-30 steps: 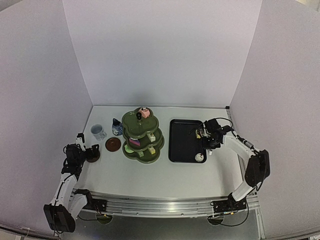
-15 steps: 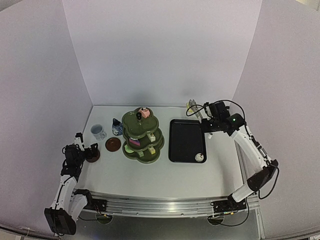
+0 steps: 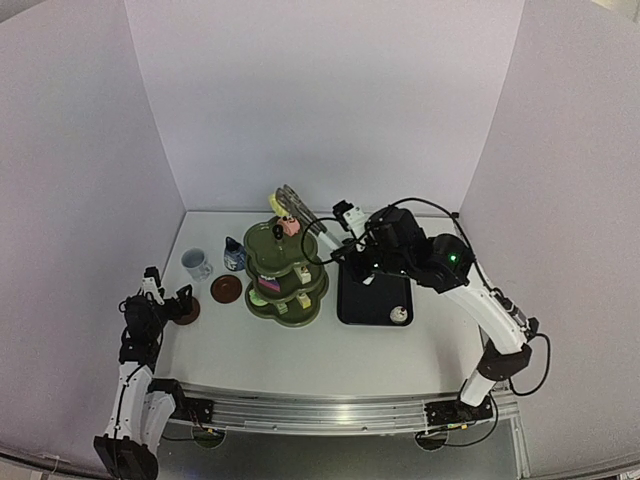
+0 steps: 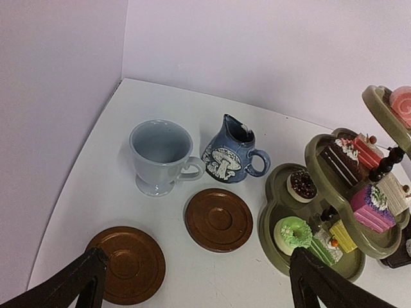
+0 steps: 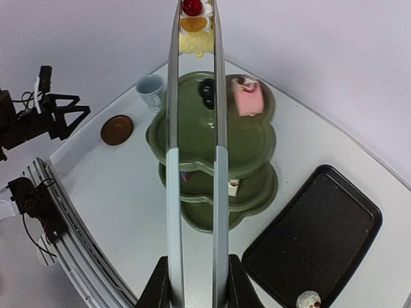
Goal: Serve the afternoon tea
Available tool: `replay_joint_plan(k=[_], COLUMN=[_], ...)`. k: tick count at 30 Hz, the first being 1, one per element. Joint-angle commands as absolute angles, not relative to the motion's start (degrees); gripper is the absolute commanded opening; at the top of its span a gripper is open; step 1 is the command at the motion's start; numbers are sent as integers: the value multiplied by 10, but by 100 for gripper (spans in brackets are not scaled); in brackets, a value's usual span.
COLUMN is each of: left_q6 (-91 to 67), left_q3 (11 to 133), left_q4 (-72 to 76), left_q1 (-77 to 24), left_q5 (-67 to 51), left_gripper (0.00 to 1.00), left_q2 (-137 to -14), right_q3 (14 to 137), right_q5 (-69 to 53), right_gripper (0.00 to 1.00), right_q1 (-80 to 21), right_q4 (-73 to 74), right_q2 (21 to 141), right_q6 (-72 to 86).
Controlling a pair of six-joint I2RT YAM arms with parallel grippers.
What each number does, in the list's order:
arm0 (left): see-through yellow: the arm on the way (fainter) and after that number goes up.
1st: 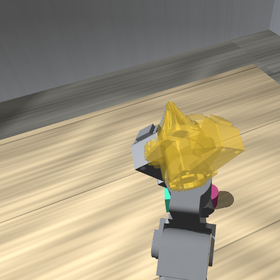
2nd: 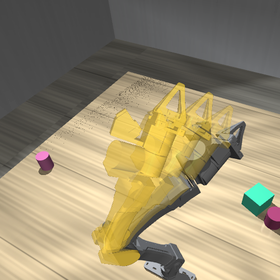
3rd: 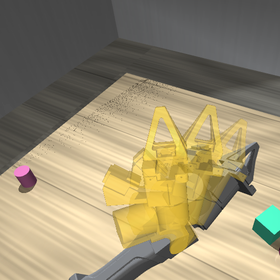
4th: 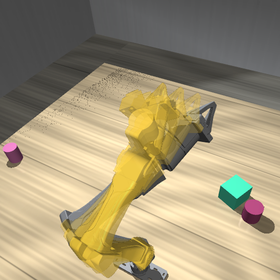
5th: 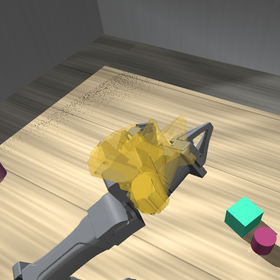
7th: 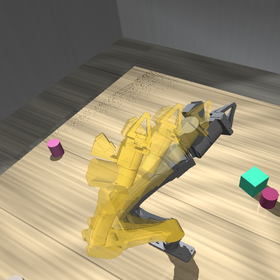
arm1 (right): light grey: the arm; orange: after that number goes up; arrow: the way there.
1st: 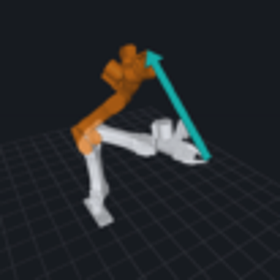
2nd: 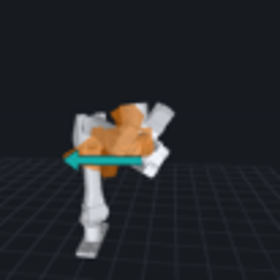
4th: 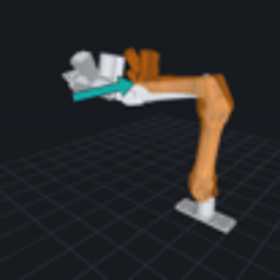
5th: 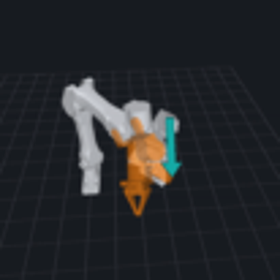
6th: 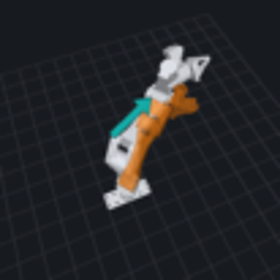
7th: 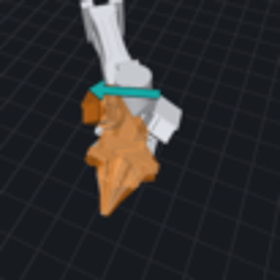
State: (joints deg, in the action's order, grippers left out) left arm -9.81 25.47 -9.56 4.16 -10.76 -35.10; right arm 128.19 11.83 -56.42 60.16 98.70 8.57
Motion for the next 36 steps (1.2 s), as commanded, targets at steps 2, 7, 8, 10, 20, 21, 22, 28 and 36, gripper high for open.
replay_joint_plan(k=[2, 7, 8, 10, 20, 21, 22, 28, 36], left_q6=[-105, -95, -92, -85, -58, -58, -59, -56, -59], left_q3=[243, 249, 254, 265, 279, 276, 273, 273, 271], left_q4=[-97, -101, -105, -113, -145, -147, -148, -150, -148], left_q1=[43, 43, 43, 43, 43, 43, 43, 43, 43], left_q5=[-116, -140, -152, -178, -223, -222, -220, -218, -220], left_gripper=[100, 100, 100, 100, 100, 100, 100, 100, 100], left_q2=[-340, -334, -333, -331, -296, -294, -292, -294, -295], right_q3=[1377, 1412, 1411, 1405, 1383, 1382, 1379, 1360, 1322], right_q5=[143, 175, 189, 222, 288, 292, 295, 307, 283], right_gripper=[0, 0, 0, 0, 0, 0, 0, 0, 0], right_q1=[-629, -654, -656, -661, -665, -665, -665, -665, -665], right_q4=[586, 587, 586, 586, 580, 580, 580, 581, 586], right_q2=[1074, 1139, 1144, 1154, 1170, 1172, 1175, 1174, 1155], right_q6=[58, 64, 67, 71, 87, 88, 89, 100, 108])
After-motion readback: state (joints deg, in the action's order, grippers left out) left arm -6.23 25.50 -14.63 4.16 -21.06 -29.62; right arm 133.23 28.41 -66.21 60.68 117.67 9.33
